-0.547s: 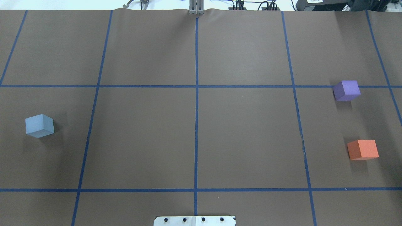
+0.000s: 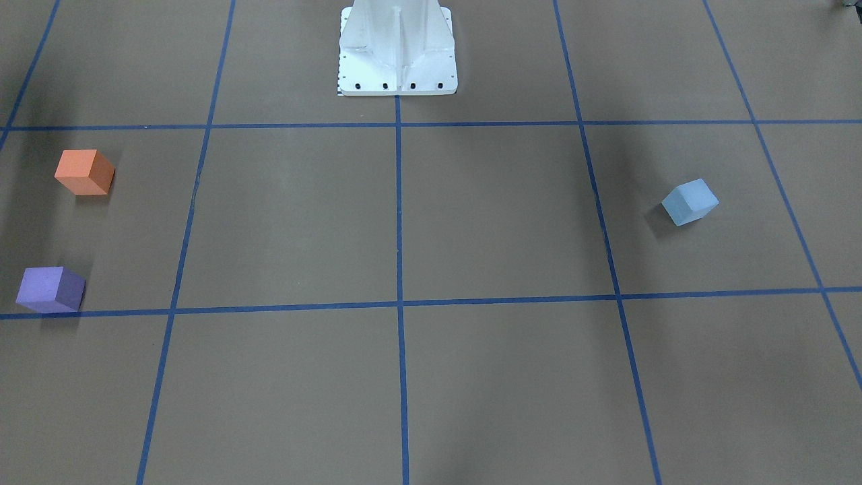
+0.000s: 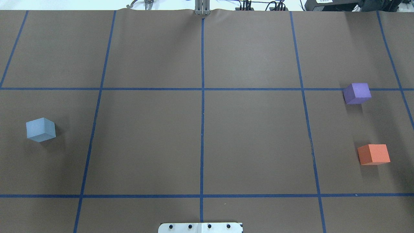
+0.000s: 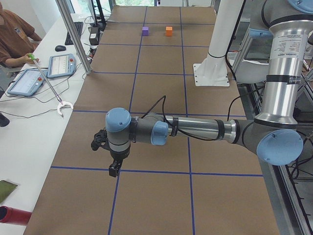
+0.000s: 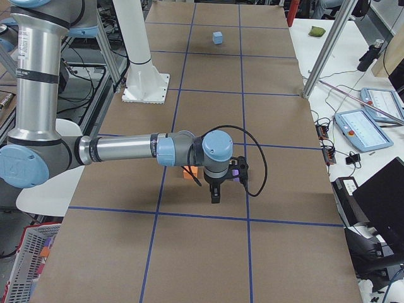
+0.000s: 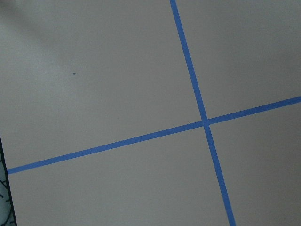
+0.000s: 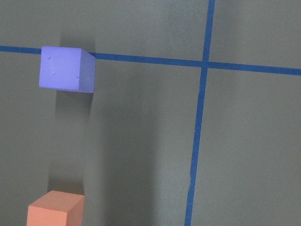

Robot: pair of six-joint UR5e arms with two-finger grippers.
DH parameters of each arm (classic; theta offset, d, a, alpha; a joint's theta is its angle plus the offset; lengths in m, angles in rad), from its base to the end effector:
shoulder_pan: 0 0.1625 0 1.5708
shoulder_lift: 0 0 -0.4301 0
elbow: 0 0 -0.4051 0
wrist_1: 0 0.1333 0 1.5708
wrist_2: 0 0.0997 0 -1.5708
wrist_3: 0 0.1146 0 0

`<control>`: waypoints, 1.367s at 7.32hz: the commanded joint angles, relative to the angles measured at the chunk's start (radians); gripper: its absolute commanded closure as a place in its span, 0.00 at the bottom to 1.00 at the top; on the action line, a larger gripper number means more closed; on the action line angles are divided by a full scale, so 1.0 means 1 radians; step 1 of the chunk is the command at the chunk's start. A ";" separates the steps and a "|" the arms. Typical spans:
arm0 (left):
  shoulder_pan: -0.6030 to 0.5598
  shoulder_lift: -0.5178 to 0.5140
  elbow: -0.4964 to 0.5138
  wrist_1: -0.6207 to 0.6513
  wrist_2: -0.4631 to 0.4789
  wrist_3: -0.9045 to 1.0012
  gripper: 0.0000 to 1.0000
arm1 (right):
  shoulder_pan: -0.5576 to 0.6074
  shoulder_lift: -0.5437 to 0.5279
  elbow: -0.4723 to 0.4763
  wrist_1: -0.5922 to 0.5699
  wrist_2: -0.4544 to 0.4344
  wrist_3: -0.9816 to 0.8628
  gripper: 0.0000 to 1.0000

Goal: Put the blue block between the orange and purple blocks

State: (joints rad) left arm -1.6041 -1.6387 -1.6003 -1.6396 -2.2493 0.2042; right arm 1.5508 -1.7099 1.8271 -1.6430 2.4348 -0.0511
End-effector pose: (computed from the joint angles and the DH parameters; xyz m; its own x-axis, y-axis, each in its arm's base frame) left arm -0.0795 -0.5431 0.6237 0.7720 0.2761 -0.5726 -0.1263 0.9494 0.2875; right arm 0.0372 -0.4465 0.6109 0.6467 -0.0981 0.7564 0.0531 0.9951 0.0837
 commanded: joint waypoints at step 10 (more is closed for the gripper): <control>0.652 0.135 -0.181 -0.499 0.139 -1.456 0.00 | 0.000 0.035 0.024 0.002 -0.016 0.053 0.00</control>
State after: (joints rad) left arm -1.0177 -1.5057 -1.7766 -2.1385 -2.1754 -1.2063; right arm 1.5508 -1.6783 1.8509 -1.6414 2.4191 -0.0020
